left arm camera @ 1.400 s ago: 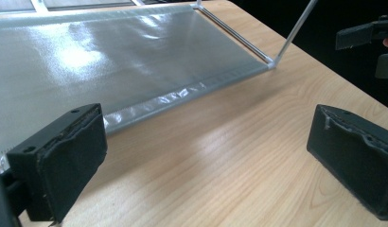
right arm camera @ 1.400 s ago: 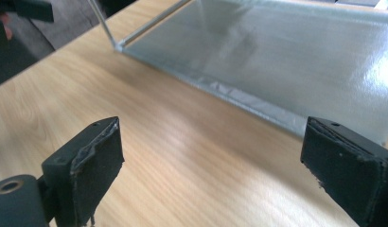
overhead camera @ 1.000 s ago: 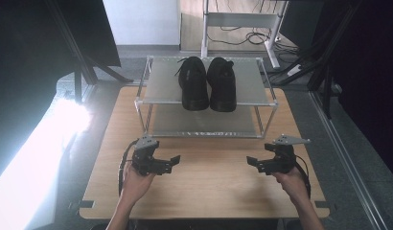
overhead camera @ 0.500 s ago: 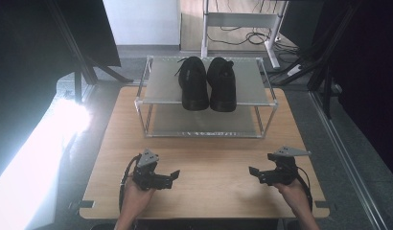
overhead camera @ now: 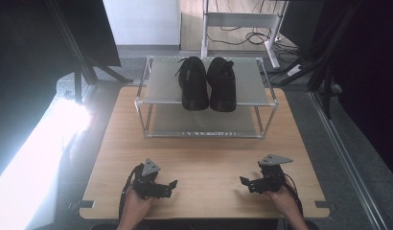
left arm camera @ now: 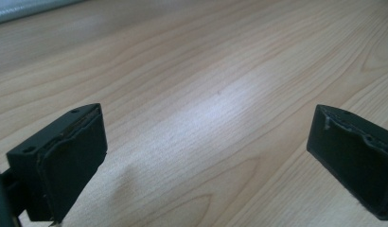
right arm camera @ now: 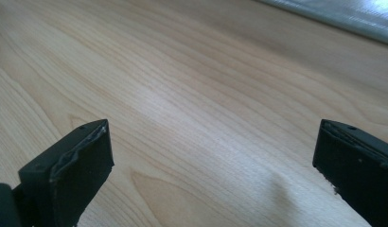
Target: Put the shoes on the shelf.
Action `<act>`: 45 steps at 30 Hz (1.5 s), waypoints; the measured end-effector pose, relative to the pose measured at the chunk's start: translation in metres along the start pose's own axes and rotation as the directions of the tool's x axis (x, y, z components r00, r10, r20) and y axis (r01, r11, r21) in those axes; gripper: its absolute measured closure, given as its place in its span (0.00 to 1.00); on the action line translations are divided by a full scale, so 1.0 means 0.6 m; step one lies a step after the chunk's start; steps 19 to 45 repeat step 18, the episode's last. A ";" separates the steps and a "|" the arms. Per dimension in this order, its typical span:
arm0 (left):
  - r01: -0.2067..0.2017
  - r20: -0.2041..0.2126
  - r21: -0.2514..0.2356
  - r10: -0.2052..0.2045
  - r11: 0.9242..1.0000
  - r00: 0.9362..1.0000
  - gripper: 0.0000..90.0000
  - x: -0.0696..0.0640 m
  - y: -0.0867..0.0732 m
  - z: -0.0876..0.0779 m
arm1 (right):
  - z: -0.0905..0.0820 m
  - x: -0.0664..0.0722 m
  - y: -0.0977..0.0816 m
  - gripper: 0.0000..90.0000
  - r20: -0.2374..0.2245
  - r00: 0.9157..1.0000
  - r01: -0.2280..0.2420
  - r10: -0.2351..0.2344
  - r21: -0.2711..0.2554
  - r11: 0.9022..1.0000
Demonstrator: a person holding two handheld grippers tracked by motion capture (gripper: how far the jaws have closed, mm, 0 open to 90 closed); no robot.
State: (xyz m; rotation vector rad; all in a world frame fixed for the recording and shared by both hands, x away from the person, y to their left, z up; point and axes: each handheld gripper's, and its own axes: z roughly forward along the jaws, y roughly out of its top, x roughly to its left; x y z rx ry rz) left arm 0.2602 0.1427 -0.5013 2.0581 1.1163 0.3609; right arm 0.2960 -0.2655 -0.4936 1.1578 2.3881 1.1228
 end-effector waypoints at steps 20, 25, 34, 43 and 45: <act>-0.057 -0.049 0.126 0.064 0.990 0.997 0.00 -0.010 -0.011 0.033 | 0.031 0.003 -0.022 0.00 0.020 0.999 0.044 -0.046 0.097 0.994; -0.057 -0.049 0.126 0.064 0.990 0.997 0.00 -0.010 -0.011 0.033 | 0.031 0.003 -0.022 0.00 0.020 0.999 0.044 -0.046 0.097 0.994; -0.057 -0.049 0.126 0.064 0.990 0.997 0.00 -0.010 -0.011 0.033 | 0.031 0.003 -0.022 0.00 0.020 0.999 0.044 -0.046 0.097 0.994; -0.057 -0.049 0.126 0.064 0.990 0.997 0.00 -0.010 -0.011 0.033 | 0.031 0.003 -0.022 0.00 0.020 0.999 0.044 -0.046 0.097 0.994; -0.057 -0.049 0.126 0.064 0.990 0.997 0.00 -0.010 -0.011 0.033 | 0.031 0.003 -0.022 0.00 0.020 0.999 0.044 -0.046 0.097 0.994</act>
